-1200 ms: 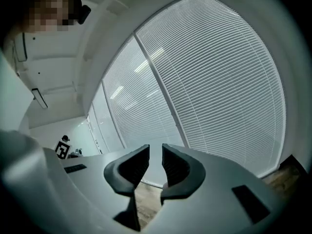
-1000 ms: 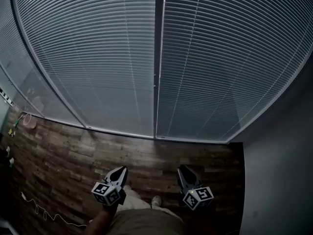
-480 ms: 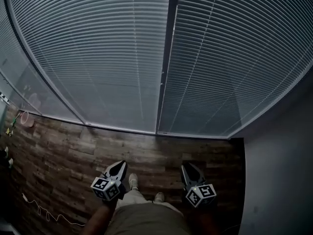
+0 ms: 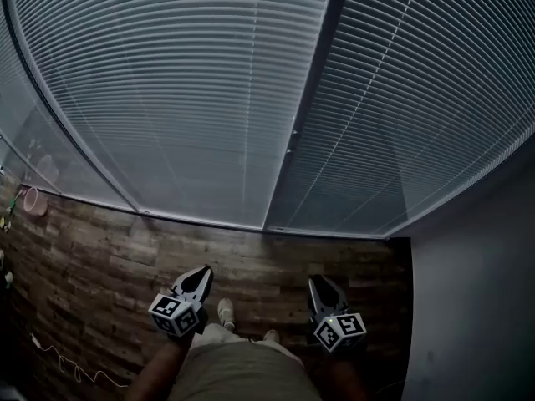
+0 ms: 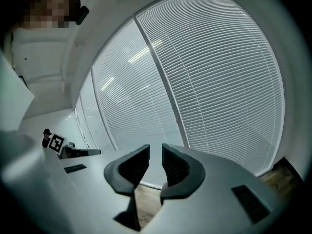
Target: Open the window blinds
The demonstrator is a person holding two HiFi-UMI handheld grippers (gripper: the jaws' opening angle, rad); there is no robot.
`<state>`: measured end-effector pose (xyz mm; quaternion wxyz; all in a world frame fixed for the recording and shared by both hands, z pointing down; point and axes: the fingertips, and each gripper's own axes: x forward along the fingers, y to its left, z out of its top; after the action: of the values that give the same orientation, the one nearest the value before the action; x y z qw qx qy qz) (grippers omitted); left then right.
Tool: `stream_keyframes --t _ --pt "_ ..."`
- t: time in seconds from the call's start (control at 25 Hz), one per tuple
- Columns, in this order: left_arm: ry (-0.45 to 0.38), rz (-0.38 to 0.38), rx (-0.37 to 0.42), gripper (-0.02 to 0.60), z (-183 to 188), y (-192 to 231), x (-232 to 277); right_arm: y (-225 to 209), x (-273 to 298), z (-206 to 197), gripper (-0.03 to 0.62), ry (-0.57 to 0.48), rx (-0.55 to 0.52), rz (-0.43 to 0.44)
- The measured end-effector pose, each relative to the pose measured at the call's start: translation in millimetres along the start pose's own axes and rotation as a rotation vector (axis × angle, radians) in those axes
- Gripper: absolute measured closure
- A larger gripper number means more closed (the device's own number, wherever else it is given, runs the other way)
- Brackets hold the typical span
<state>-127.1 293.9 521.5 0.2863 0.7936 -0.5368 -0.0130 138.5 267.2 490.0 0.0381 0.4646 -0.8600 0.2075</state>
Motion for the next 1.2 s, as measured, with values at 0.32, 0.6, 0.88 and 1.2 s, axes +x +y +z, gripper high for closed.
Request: stream_keyframes --t 0.32,0.6,0.88,1.2 --pt "0.009 -0.013 0.038 0.566 1 43 3 13 36 -23 0.526 0.018 -0.008 -0.007" --pt "0.009 -0.016 0.001 0.566 -4 69 -2 26 59 -27 0.526 0.028 -0.018 -0.019" --pt "0.034 -0.049 -0.013 0.566 -4 77 7 38 84 -20 0.526 0.016 -0.027 -0.019" --pt "0.036 -0.059 0.009 0.566 5 89 11 51 95 -21 0.526 0.019 -0.062 -0.019"
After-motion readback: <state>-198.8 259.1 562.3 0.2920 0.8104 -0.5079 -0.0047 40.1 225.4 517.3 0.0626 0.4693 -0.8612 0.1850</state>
